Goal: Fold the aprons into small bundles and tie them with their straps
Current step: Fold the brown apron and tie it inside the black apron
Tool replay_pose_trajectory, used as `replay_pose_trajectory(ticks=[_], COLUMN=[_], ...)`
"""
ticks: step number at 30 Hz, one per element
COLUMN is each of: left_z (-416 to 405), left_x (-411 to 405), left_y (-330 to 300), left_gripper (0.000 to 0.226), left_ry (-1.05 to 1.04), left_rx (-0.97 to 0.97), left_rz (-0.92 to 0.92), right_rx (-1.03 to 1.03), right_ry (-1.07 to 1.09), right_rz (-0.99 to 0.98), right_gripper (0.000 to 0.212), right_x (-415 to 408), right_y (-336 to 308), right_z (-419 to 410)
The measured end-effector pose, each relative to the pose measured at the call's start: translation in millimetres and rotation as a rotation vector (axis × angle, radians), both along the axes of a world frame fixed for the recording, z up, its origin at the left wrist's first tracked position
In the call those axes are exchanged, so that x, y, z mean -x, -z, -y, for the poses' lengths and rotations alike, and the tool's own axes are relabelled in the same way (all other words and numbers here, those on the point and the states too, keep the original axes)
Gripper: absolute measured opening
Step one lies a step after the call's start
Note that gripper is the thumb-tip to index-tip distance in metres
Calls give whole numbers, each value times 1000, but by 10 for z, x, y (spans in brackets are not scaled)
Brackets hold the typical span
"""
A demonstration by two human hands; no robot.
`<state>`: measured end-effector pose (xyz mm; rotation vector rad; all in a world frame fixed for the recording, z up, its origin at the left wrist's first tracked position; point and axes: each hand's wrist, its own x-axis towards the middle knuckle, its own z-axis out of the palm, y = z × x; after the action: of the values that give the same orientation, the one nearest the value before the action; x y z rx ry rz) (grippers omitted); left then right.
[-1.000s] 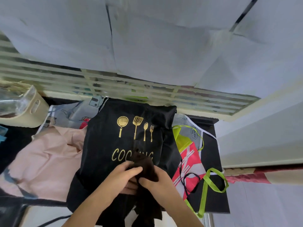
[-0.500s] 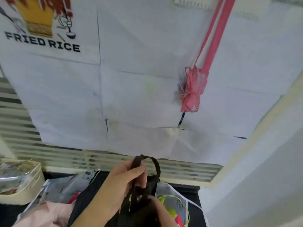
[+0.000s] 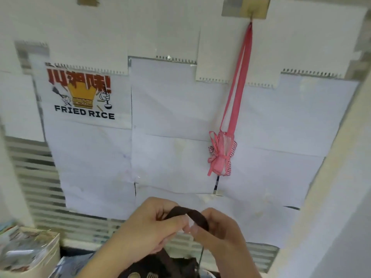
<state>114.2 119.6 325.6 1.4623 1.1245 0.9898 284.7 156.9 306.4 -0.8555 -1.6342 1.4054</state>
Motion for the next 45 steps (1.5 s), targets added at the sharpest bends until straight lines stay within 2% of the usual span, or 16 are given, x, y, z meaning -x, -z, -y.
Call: replay_pose_trajectory(ticks=[1, 3, 5, 7, 10, 11, 14, 15, 17, 18, 19, 22, 27, 34, 41, 45], left_z=[29, 66, 126, 181, 213, 207, 181, 172, 149, 146, 116, -11, -426, -1216, -1836, -1890], left_x=[64, 187, 335, 492, 733, 837, 1120, 1226, 1458, 1565, 1705, 2060, 2547, 2866, 2947, 2914], left_y=[-54, -151, -241, -321, -410, -470, -752, -872, -1159, -1291, -1447, -1845, -2523, -3158, -3456, -3084], left_gripper=[21, 18, 18, 17, 19, 19, 16, 15, 13, 12, 13, 19, 29, 37, 42, 40], left_ry=[-49, -159, -262, -334, -440, -464, -488, -483, -460, -439, -410, -411, -510, -639, -789, -740], left_rx=[-27, -103, -157, -184, -207, -221, -259, -276, -335, -358, -387, -477, -616, -775, -877, -845], left_rz=[-45, -112, -97, -59, -27, -29, -59, -55, -41, -20, 4, -32, -85, -223, -291, -468], right_rx=[62, -28, -99, -58, -168, -198, -233, -243, -274, -303, -333, -418, -724, -861, -933, -886], right_ry=[29, 10, -100, -143, -101, -129, -243, -227, -134, -90, -67, 65, 288, 634, 878, 831], right_rz=[16, -31, 17, -41, 3, 37, 97, 92, 14, 37, 52, 47, 112, 205, 319, 471], right_gripper=[23, 16, 15, 21, 24, 29, 79, 76, 36, 24, 22, 22, 16, 20, 24, 21], right_x=[-242, -257, -46, 134, 377, 489, 749, 847, 1024, 1139, 1264, 1638, 2211, 2715, 2979, 2955], right_y=[-73, -163, -292, -324, -446, -571, -881, -1030, -1302, -1457, -1645, -2133, -2855, -3606, -3830, -3427], right_z=[119, 42, -20, -110, -142, -136, -205, -208, -253, -233, -243, -300, -628, -1187, -1514, -1563])
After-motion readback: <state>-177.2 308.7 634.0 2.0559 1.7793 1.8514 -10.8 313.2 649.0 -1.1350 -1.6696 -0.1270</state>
